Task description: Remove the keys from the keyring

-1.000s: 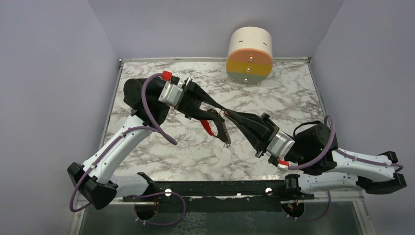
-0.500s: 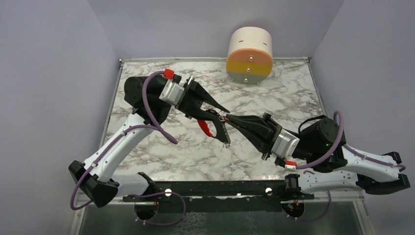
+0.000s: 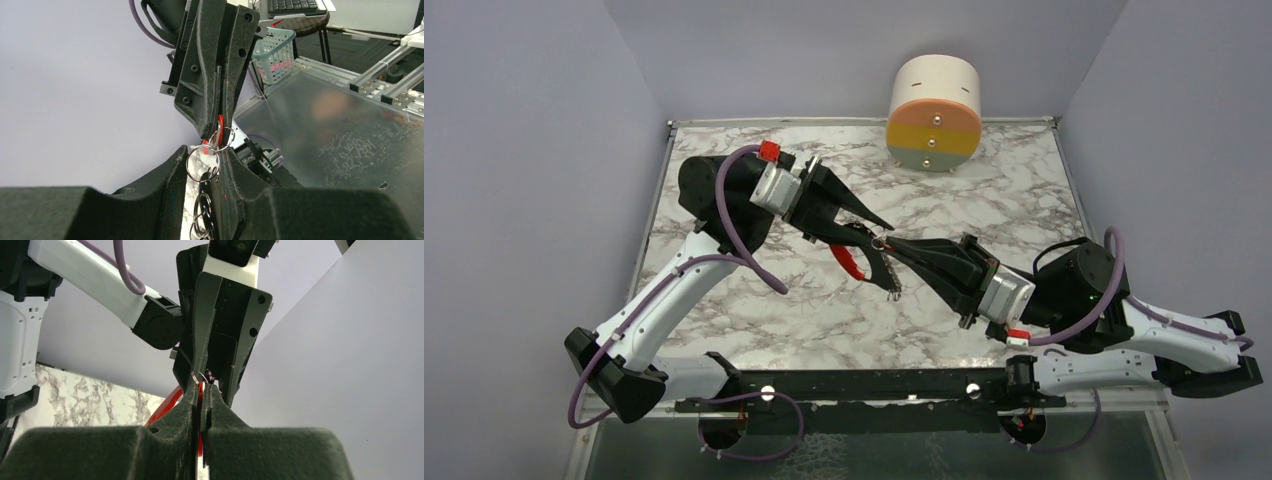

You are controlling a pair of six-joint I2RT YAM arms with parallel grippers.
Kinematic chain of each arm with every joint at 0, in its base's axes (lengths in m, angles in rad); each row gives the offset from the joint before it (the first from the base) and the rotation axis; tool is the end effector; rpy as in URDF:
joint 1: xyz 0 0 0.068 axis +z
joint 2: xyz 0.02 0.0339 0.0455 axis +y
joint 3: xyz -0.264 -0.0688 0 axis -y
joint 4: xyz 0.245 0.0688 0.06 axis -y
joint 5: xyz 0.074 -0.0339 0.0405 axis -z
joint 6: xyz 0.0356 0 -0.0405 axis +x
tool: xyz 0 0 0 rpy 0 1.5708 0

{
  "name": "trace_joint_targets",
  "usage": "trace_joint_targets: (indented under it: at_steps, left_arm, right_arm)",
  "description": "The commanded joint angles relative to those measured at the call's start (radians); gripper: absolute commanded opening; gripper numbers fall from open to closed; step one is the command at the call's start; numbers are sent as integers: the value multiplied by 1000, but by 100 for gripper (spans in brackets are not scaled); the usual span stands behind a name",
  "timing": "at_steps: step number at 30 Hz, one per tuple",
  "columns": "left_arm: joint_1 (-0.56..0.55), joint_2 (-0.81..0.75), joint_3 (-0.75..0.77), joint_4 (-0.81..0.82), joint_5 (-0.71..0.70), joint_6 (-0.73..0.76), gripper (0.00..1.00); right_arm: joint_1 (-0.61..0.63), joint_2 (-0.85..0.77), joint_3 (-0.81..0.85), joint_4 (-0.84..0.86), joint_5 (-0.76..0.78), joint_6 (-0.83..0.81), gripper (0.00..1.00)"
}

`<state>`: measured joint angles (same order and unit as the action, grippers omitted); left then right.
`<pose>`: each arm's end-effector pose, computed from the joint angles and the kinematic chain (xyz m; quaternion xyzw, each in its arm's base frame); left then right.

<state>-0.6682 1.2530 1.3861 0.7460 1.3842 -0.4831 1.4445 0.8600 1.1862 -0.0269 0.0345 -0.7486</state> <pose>0.1540 -0.1661 0.5183 0.6219 0.2044 -0.5758 0.4898 0.0220 0.1638 0.4812 -0.5218 0.2835 0.2647 0.7598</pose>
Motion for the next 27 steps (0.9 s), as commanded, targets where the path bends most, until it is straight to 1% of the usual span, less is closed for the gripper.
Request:
trace_joint_targets:
  at_steps: [1,4,5,6,10,16,19,20,21,22,23,25,27]
  left_arm:
    - [19,-29,4,3,-74,37,0]
    - [19,-46,-11,2,-92,53,0]
    - [20,-50,-14,2,-95,57,0]
    - [20,-52,-16,2,-97,59,0]
    - [26,-50,-16,1,-106,61,0]
    - [35,-64,-19,1,-108,76,0]
    - [38,-75,-50,1,-104,78,0]
    - [39,-79,-53,1,-104,78,0]
    - [40,-81,-57,1,-103,78,0]
    - [41,-86,-61,1,-102,77,0]
    - [39,-89,-65,1,-102,77,0]
    - [40,-99,-73,1,-102,78,0]
    - [41,-108,-80,0,-104,82,0]
  right_arm:
    - [12,-19,-26,48,-99,48,2]
    - [13,-7,-28,47,-99,65,3]
    - [12,1,-18,34,-101,73,17]
    - [13,9,-5,19,-107,82,25]
    - [12,16,22,-17,-158,100,30]
    - [12,-38,1,18,-180,111,37]
    - [12,-88,-31,83,-183,103,35]
    - [11,-110,-51,125,-168,100,32]
    - [12,-129,-71,167,-140,99,25]
    - [12,-144,-91,213,-108,96,16]
    - [12,-156,-112,255,-77,90,11]
    - [12,-165,-143,306,-36,70,10]
    - [12,-143,-145,302,-6,52,10]
